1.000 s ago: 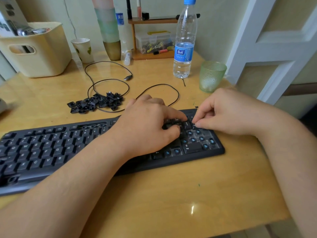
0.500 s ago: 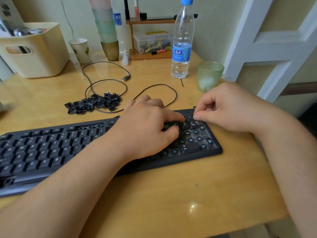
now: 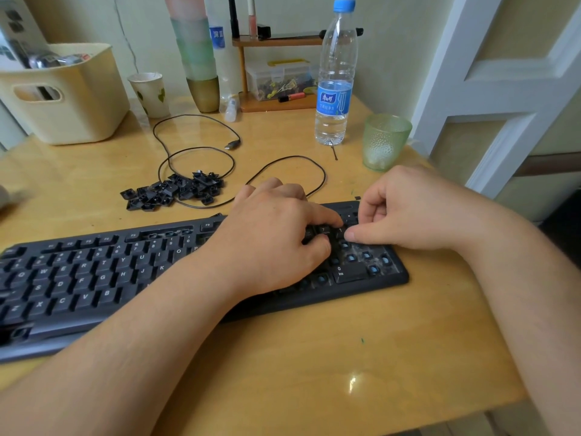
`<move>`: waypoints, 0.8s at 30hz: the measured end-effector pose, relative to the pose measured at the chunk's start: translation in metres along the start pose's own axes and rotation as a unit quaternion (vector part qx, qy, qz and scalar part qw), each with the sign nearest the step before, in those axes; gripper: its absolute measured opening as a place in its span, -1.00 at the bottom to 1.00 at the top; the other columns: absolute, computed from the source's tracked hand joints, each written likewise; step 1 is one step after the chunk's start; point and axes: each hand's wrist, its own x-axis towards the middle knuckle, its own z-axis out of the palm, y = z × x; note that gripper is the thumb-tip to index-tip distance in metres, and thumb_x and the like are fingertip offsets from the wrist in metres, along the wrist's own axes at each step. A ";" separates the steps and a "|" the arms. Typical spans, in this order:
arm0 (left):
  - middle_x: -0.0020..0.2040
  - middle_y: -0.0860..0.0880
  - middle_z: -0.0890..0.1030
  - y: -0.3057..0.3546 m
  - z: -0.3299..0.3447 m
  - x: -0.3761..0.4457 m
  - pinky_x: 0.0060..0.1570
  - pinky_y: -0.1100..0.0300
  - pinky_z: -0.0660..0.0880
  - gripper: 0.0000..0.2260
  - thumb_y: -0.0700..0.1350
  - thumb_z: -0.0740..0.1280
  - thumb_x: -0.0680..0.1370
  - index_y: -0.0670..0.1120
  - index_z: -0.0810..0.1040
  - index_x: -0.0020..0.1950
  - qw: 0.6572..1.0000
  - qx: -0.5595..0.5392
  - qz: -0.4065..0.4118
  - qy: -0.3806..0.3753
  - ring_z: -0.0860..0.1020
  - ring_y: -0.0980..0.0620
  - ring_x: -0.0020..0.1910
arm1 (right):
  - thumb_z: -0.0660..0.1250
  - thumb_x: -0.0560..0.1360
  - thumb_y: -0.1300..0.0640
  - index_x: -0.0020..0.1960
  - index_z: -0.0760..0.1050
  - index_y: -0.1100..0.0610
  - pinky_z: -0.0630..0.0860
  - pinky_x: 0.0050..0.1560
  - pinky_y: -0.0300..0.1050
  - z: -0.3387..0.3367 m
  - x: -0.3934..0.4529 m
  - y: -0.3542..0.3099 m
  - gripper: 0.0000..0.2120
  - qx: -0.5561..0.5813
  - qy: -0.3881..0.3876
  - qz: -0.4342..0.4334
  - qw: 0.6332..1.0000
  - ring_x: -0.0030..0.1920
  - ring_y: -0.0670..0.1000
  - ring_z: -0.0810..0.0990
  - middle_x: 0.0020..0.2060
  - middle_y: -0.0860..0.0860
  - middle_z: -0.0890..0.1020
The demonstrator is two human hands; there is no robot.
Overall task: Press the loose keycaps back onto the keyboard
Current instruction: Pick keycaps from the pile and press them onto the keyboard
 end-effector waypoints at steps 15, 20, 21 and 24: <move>-0.05 0.15 0.41 0.003 0.000 -0.001 0.15 0.04 0.22 -0.66 0.18 0.18 0.62 0.44 0.47 0.38 1.000 -0.003 -0.007 -0.013 0.34 0.02 0.16 | 0.54 0.40 -0.14 -0.29 0.64 -0.01 0.42 -0.33 -0.20 0.001 0.001 0.002 -0.76 -0.017 0.005 -0.004 1.000 -0.37 -0.19 0.54 -0.43 -0.21 0.63; 0.00 0.15 0.44 0.003 -0.003 0.000 0.18 0.03 0.20 -0.66 0.23 0.14 0.63 0.46 0.44 0.39 0.999 -0.012 -0.010 -0.040 0.33 0.02 0.20 | 0.53 0.44 -0.18 -0.30 0.63 -0.02 0.34 -0.36 -0.22 0.004 0.005 0.003 -0.72 -0.034 0.004 -0.014 0.999 -0.31 -0.22 0.55 -0.42 -0.27 0.61; 0.01 0.16 0.44 0.002 -0.003 -0.001 0.20 0.02 0.22 -0.65 0.23 0.14 0.63 0.47 0.43 0.40 0.999 -0.007 -0.006 -0.043 0.33 0.01 0.20 | 0.52 0.46 -0.17 -0.31 0.62 -0.02 0.32 -0.38 -0.23 0.004 0.006 0.005 -0.72 -0.031 0.005 -0.014 0.999 -0.35 -0.22 0.52 -0.44 -0.25 0.59; 0.01 0.18 0.43 -0.002 -0.005 -0.003 0.24 -0.02 0.28 -0.64 0.22 0.15 0.63 0.45 0.43 0.42 0.999 0.001 -0.001 -0.032 0.33 0.02 0.18 | 0.48 0.48 -0.17 -0.29 0.65 -0.04 0.39 -0.34 -0.14 -0.001 0.006 0.011 -0.73 0.000 0.028 -0.005 1.000 -0.41 -0.16 0.45 -0.44 -0.14 0.58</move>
